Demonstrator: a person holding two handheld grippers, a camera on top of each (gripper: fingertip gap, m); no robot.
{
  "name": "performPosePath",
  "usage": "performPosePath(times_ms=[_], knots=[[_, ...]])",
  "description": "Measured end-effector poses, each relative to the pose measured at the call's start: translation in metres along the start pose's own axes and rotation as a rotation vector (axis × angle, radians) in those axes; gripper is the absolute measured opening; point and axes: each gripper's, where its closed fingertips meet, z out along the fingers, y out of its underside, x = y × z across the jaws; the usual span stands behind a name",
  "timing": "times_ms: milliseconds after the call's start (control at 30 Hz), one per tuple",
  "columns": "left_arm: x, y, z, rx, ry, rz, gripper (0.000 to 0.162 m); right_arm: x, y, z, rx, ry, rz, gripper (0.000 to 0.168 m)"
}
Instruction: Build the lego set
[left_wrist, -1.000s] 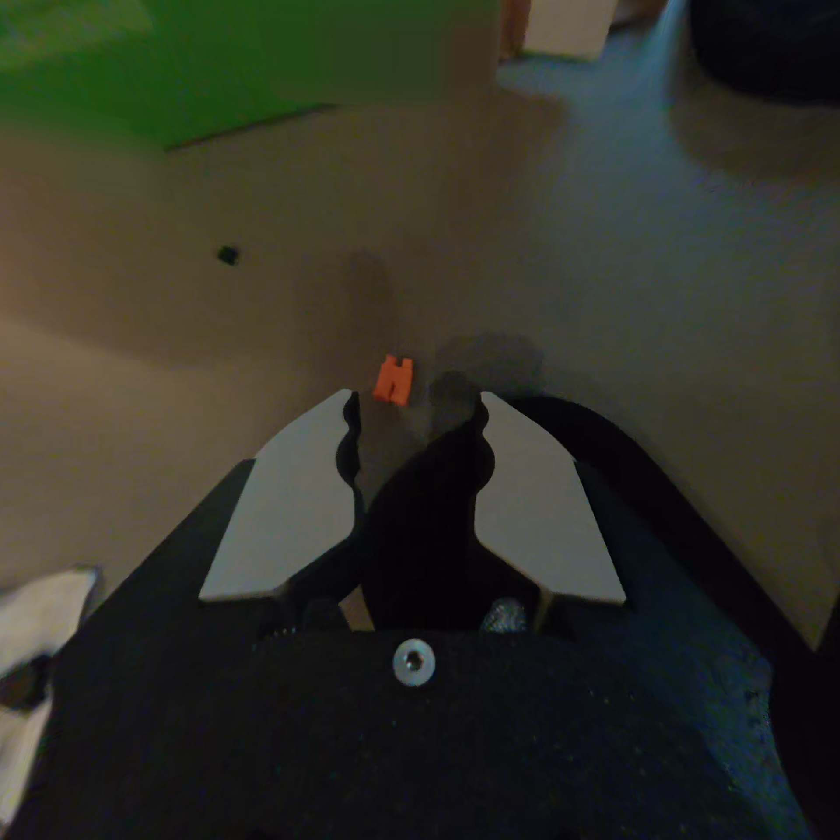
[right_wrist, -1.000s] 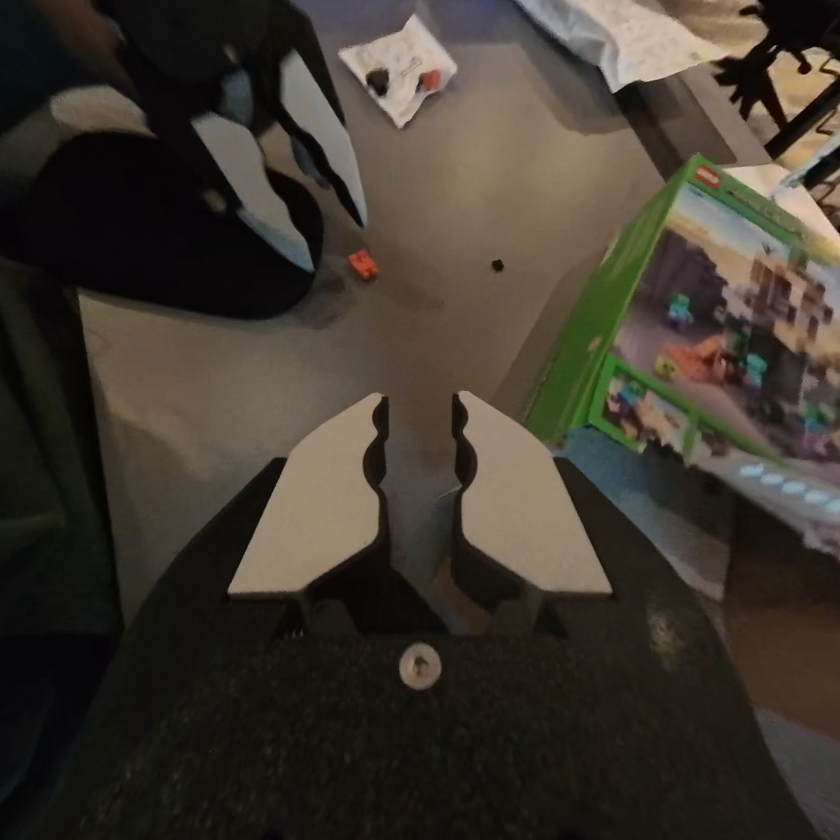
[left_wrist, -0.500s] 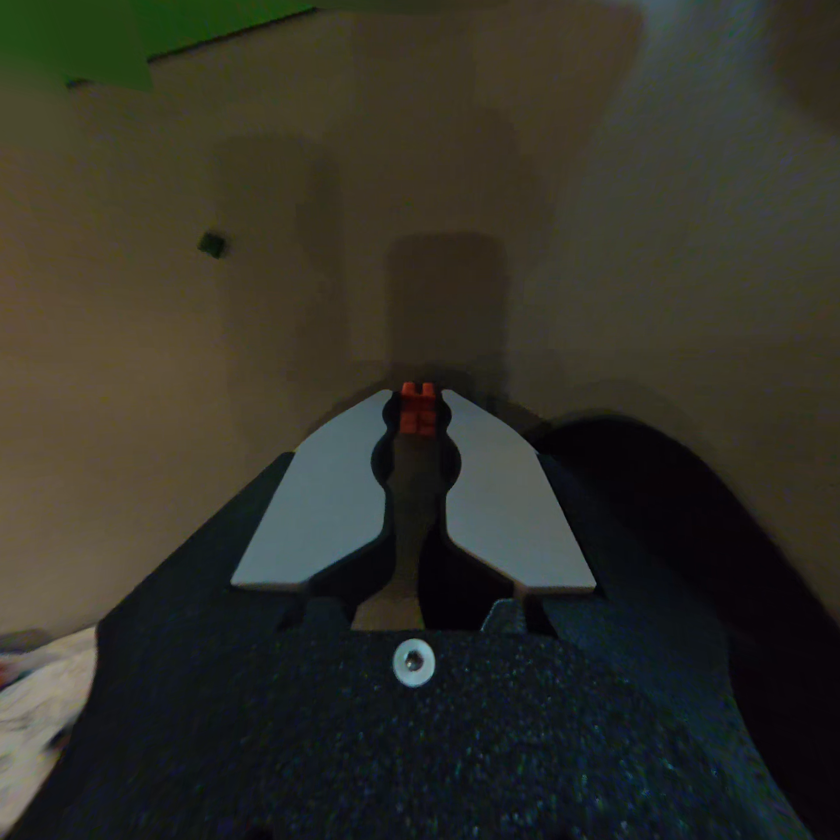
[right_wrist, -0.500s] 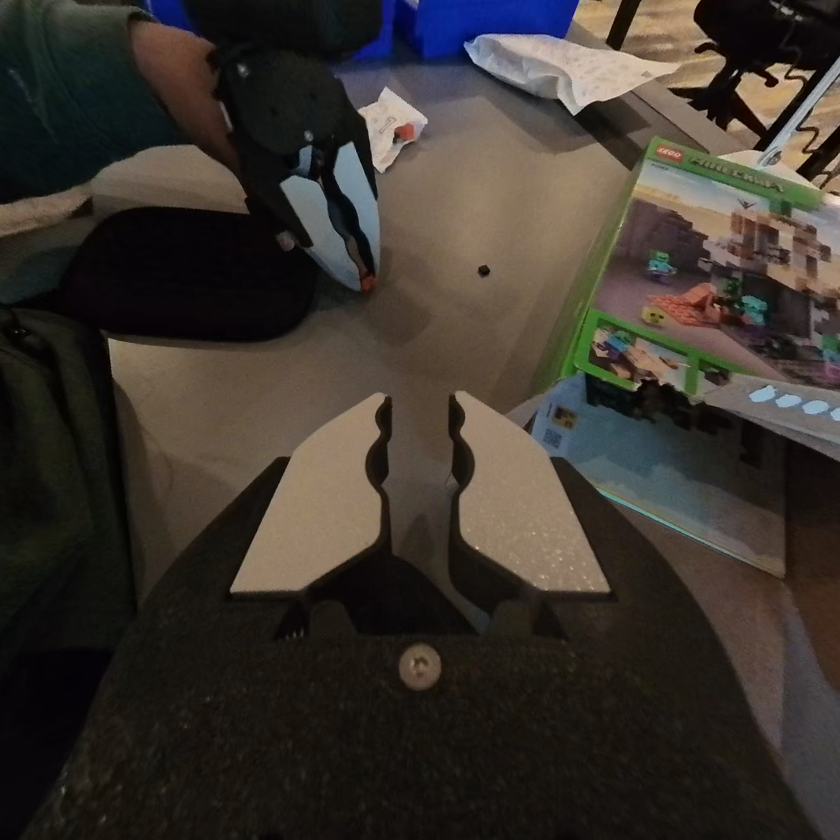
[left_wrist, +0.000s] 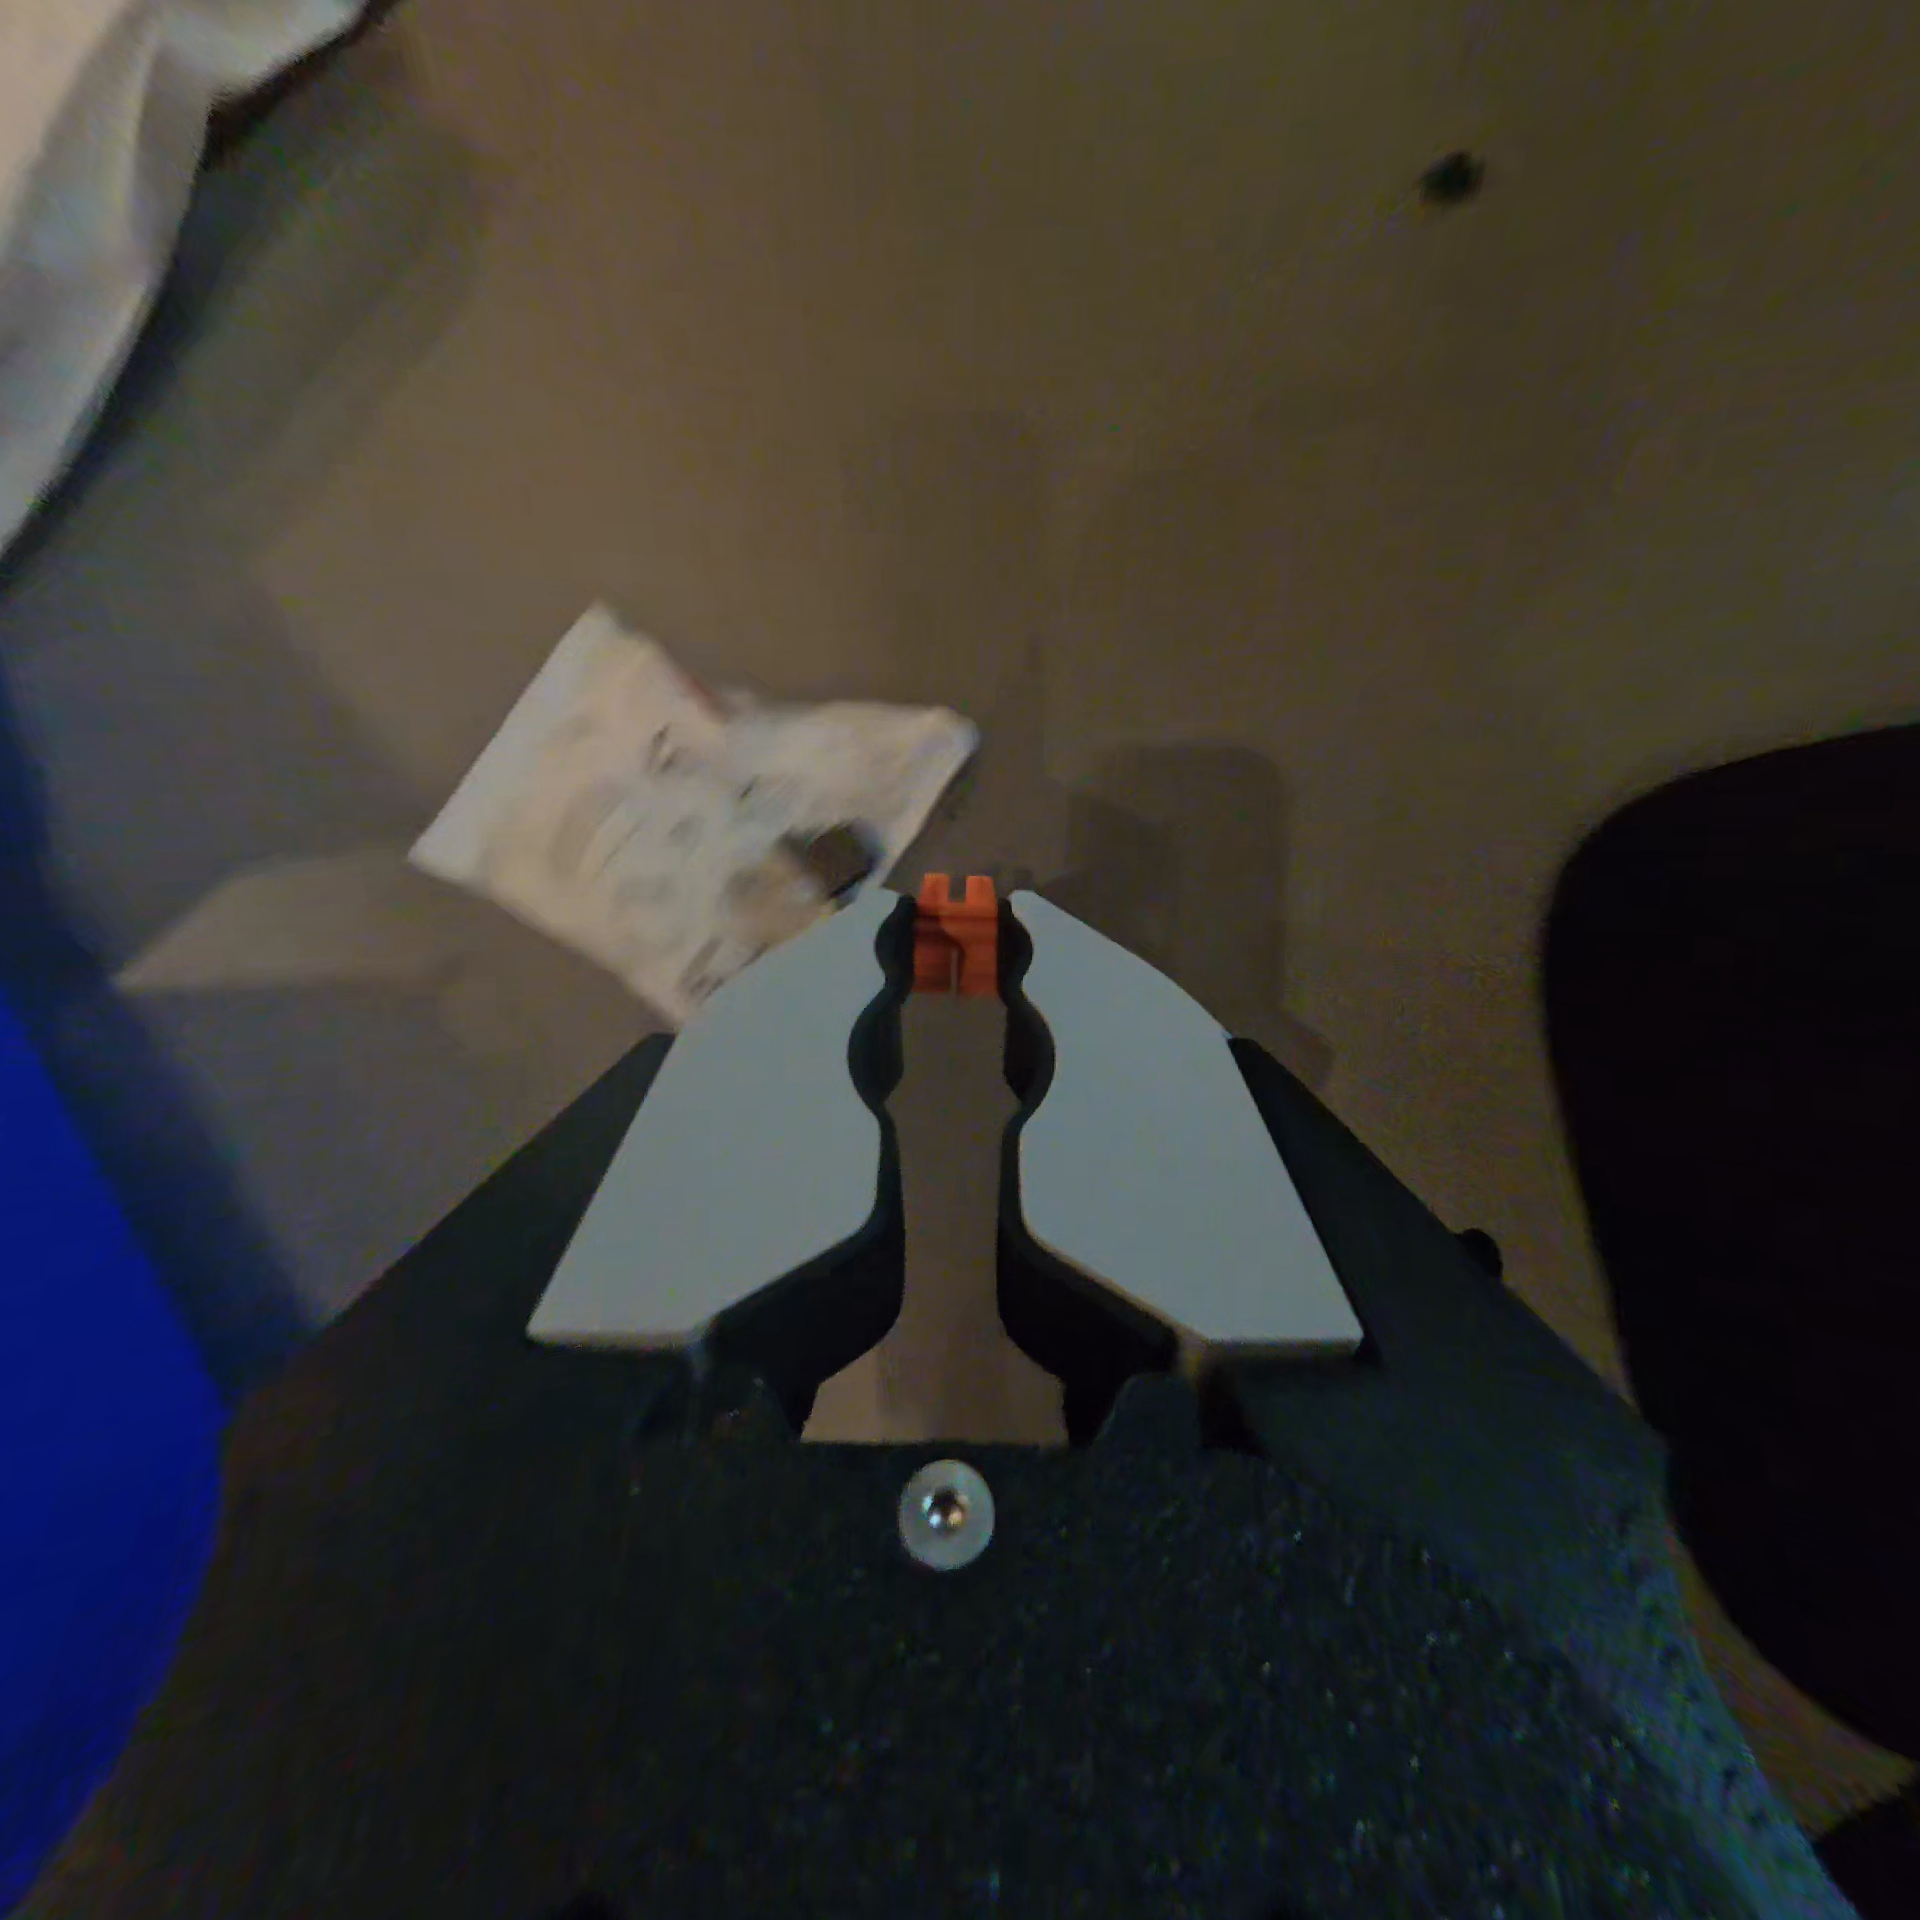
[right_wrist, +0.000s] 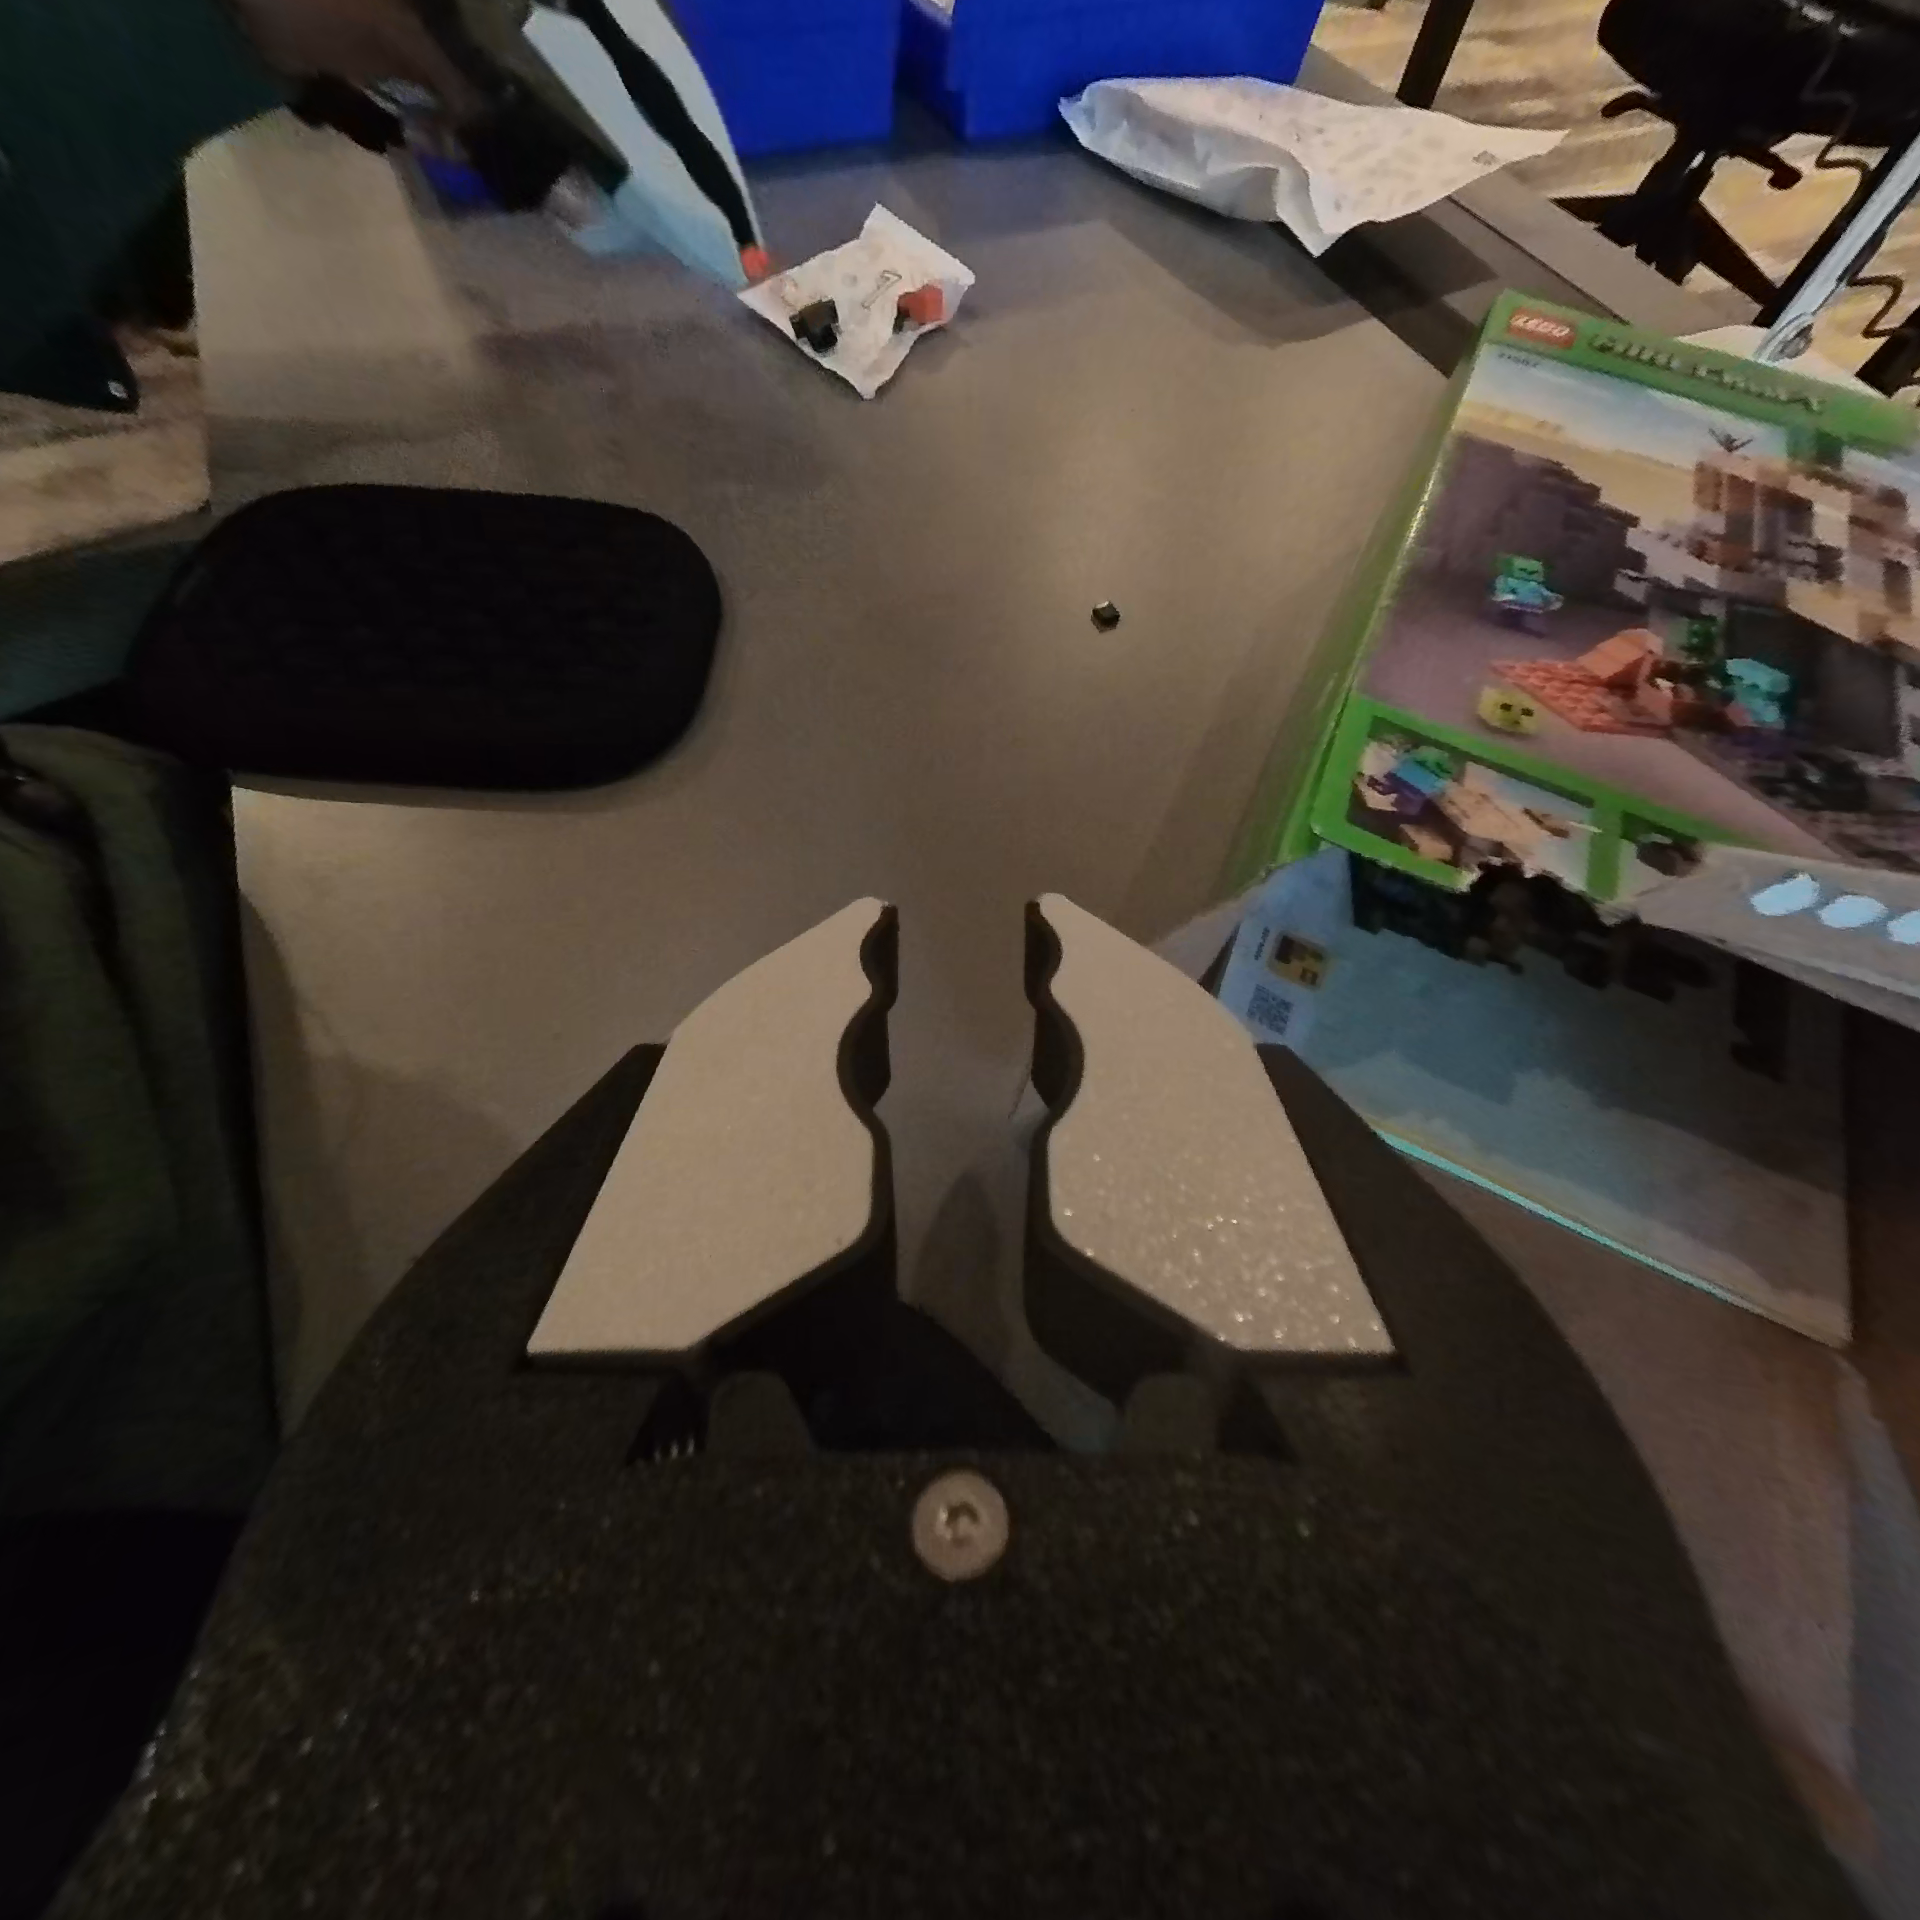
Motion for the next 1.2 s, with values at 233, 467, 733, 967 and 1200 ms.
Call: performPosePath(times_ms=[233, 467, 733, 967, 1200], knots=[[-0.012, -0.012, 0.011, 0.093, 0.080, -0.100, 0.015, -0.002, -0.003, 0.007, 0.006, -0.016, 0.003, 0.022], [-0.034, -0.007, 0.055, -0.098, 0.061, -0.042, 0.015, -0.004, -0.003, 0.013, -0.017, -0.024, -0.007, 0.022], [-0.067, 0.022, 0.047, -0.210, 0.008, 0.106, 0.015, 0.000, -0.001, 0.007, -0.002, -0.019, 0.024, 0.022], [-0.093, 0.030, 0.022, -0.215, -0.035, 0.093, 0.034, 0.001, -0.004, 0.004, 0.014, -0.009, 0.019, 0.022], [-0.034, -0.049, 0.008, 0.062, 0.046, 0.127, 0.038, 0.000, -0.003, 0.008, 0.021, -0.016, 0.027, 0.022]])
